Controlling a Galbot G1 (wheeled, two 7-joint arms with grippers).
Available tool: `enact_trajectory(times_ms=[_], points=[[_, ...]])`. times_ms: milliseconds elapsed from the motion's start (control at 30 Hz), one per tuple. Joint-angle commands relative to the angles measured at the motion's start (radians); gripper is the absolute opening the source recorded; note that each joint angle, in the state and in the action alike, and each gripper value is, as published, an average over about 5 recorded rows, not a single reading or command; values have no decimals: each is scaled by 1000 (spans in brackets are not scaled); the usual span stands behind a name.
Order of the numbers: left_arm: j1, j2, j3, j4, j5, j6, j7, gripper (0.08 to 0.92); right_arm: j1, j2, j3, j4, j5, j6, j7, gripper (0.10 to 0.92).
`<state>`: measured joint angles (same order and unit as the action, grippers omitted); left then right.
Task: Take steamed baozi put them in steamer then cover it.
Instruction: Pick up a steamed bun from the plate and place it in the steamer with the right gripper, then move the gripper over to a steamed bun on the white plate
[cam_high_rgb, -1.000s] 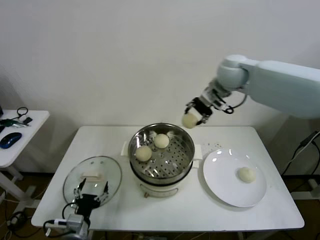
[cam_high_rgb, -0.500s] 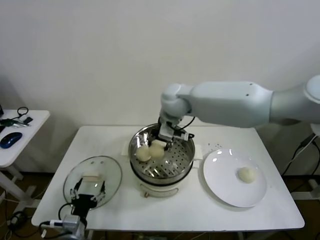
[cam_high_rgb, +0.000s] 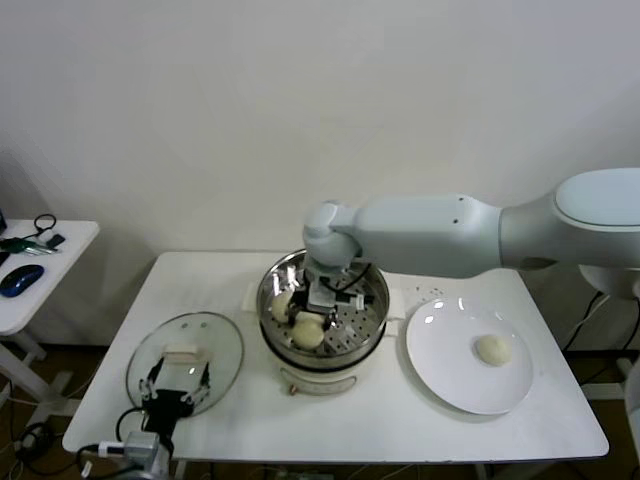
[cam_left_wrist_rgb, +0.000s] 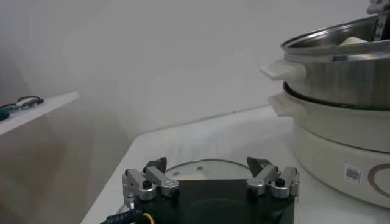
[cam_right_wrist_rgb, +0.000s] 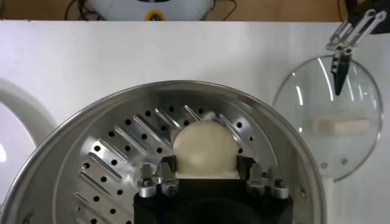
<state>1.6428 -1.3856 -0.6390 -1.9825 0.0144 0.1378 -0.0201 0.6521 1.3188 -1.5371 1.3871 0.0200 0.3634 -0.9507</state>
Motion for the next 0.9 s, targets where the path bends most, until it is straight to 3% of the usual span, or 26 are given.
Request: enact_trajectory(times_ms=[33, 233, 533, 767, 900], points=[[5, -2, 0, -2, 0, -3, -1, 823, -17, 16, -7, -1, -2, 10, -30, 652], [8, -2, 0, -2, 0, -4, -2, 823, -9, 9, -14, 4, 14, 5, -29, 661], [5, 1, -4, -2, -3, -4, -3, 823, 109, -53, 12, -17, 152, -57, -89, 814], [0, 4, -3, -4, -2, -1, -2, 823, 298, -278, -64, -147, 464, -168, -209, 823], [-4, 6, -4, -2, -2, 0, -1, 823, 349, -436, -204, -194, 538, -240, -226, 823]])
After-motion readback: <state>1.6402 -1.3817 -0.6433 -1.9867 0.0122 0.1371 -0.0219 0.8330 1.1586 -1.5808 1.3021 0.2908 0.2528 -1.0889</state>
